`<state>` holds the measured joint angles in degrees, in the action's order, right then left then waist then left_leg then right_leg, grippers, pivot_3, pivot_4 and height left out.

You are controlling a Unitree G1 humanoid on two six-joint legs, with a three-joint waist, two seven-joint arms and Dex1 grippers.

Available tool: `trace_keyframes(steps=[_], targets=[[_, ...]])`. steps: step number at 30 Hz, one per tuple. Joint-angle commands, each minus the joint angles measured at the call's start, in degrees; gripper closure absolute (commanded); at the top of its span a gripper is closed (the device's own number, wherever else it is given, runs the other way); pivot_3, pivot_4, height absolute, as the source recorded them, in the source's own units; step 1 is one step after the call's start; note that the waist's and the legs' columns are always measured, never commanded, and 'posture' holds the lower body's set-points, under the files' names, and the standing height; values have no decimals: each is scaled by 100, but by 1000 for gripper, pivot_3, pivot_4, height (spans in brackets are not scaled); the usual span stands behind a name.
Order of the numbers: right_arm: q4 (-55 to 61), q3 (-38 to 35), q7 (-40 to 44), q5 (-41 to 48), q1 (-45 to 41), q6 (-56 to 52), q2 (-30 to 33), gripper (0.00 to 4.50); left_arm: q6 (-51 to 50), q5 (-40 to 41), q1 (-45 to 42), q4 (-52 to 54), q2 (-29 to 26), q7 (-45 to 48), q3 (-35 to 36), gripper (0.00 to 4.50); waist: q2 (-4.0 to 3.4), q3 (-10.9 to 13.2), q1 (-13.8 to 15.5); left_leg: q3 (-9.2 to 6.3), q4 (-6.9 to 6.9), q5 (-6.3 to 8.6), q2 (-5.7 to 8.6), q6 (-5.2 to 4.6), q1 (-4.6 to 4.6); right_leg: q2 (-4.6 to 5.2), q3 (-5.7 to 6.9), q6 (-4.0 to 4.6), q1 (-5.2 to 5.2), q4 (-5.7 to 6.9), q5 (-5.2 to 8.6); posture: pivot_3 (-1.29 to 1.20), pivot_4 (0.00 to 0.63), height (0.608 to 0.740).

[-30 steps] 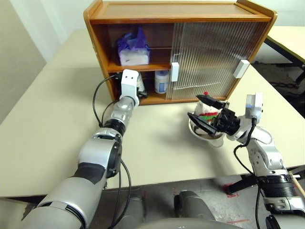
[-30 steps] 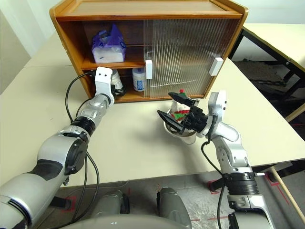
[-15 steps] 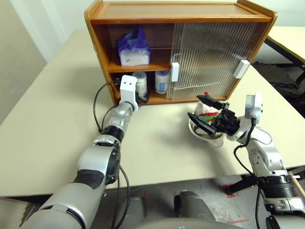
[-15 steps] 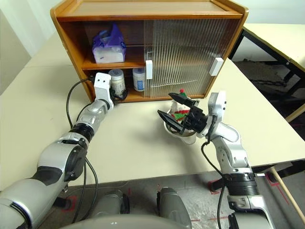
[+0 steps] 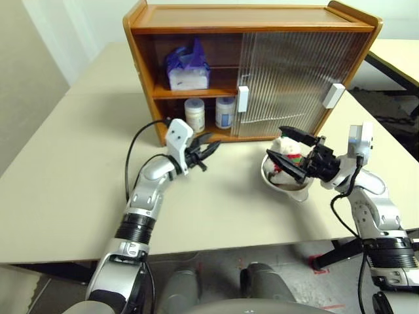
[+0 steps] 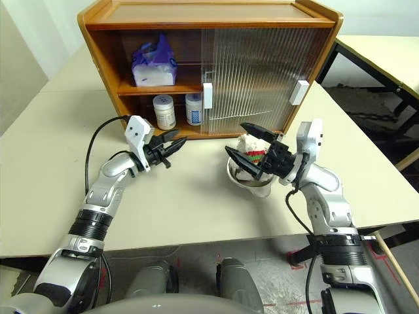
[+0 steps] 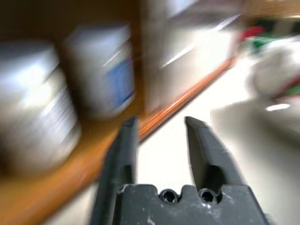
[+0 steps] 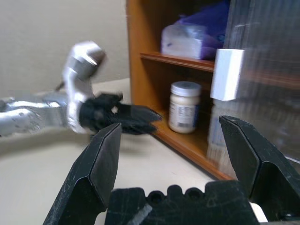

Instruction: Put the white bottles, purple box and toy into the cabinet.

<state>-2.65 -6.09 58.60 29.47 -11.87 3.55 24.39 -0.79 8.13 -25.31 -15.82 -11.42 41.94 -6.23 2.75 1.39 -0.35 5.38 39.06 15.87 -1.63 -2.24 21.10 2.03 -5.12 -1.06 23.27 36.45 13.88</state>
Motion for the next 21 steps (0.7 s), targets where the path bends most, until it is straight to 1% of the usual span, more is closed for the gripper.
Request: trace_keyframes(steps=[1, 2, 6, 10, 13, 17, 21], targets=[[-165, -168, 62, 25, 22, 105, 80, 0, 122, 44, -348, -34, 205, 149, -211, 4142, 0, 0, -10, 0, 0, -1, 0, -2, -1, -1, 0, 0, -1, 0, 0, 50, 0, 740], [-198, -198, 78, 22, 28, 127, 91, 0, 156, 44, -455, -123, 277, 153, -231, 4484, 0, 0, -12, 0, 1, -3, 0, -5, 0, -2, -1, -1, 0, 0, -1, 49, 0, 740], [-315, -277, 171, 9, 109, 248, 105, 0, 386, -125, -924, -640, 582, 159, -411, 4484, -1, 0, -27, -1, 2, -18, -1, -32, -1, -12, -10, -4, 0, -2, 1, 42, 0, 740], [-451, -333, 211, -8, 154, 388, 98, 0, 583, -270, -1391, -1209, 897, -144, -432, 4484, -1, -1, -28, -3, 2, -19, 1, -33, 2, -16, -17, -9, 2, -2, 4, 23, 0, 740], [-560, -341, 254, -20, 143, 483, 104, 0, 753, -462, -1889, -1871, 1089, -807, -268, 4484, 0, 0, -26, -3, 2, -19, 2, -33, 7, -15, -20, -13, 3, -8, 4, 17, 0, 740], [-633, -323, 267, -34, 127, 569, 85, 0, 863, -598, -2357, -2552, 1093, -1454, -79, 4484, 0, 0, -41, -3, 2, -19, 3, -33, 7, -16, -21, -17, 4, -10, 3, 8, 0, 740], [-642, -271, 250, -54, 151, 629, 33, 0, 851, -569, -2491, -2795, 1062, -1694, 81, 4484, 0, 0, -51, -3, 2, -19, 1, -33, 7, -17, -21, -17, 5, -9, 3, 7, 0, 740]])
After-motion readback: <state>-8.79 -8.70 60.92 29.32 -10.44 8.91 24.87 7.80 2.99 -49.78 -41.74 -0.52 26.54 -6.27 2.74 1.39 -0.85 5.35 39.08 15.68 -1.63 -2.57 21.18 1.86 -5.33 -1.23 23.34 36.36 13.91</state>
